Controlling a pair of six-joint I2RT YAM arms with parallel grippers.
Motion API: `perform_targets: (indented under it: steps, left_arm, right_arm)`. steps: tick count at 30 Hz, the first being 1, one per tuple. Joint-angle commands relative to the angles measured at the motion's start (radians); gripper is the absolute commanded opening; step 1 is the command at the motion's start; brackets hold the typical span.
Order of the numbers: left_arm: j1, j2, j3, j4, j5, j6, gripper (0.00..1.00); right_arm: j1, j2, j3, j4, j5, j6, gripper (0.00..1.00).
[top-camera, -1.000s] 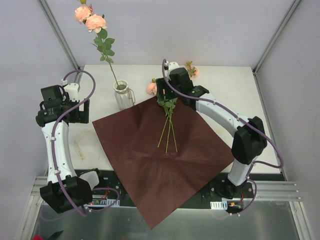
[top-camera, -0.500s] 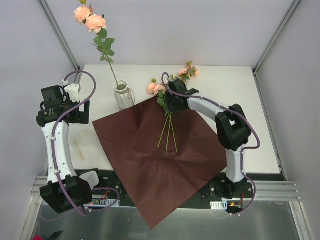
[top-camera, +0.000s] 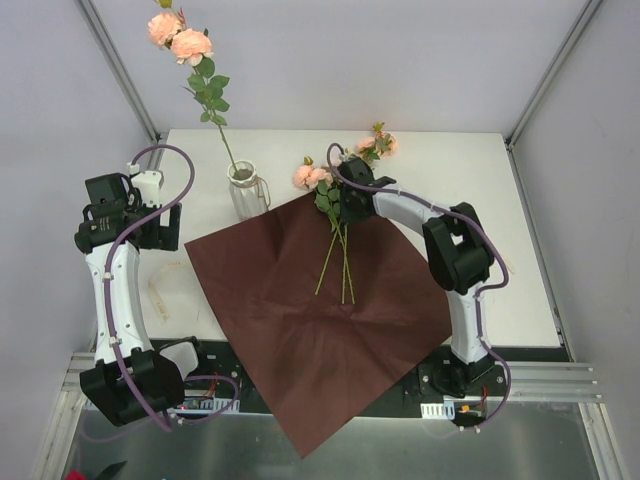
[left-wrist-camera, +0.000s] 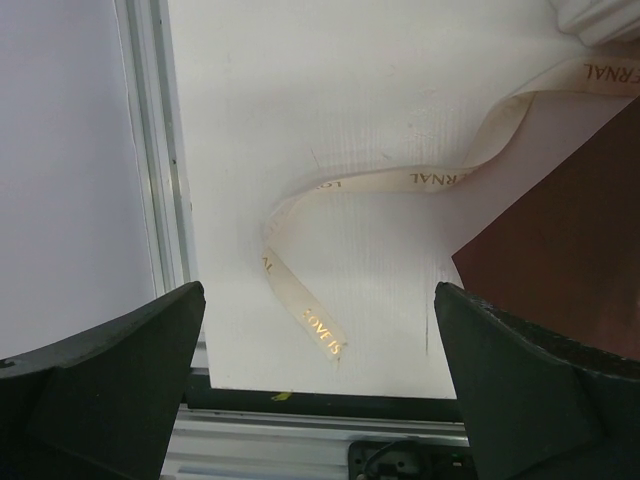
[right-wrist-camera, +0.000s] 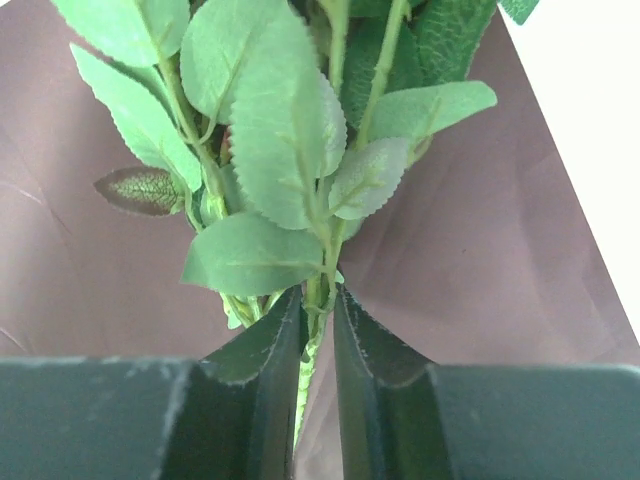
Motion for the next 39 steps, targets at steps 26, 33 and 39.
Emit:
perform_targets:
  steps: [26,33,39]
  left_arm:
    - [0.012,-0.050,-0.001,0.019,0.001,0.024,0.99]
    - [0.012,-0.051,-0.013,0.019,0.010,0.021,0.99]
    - [0.012,-0.051,-0.010,0.020,0.008,0.024,0.99]
  right_arm:
    - [0.033,-0.562,-0.100,0.152,-0.088,0.068,0.01]
    - [0.147,-0.580,-0.365,0.167,0.016,0.016,0.01]
    - [0.193,-0.514,-0.465,0.183,0.079,-0.002,0.01]
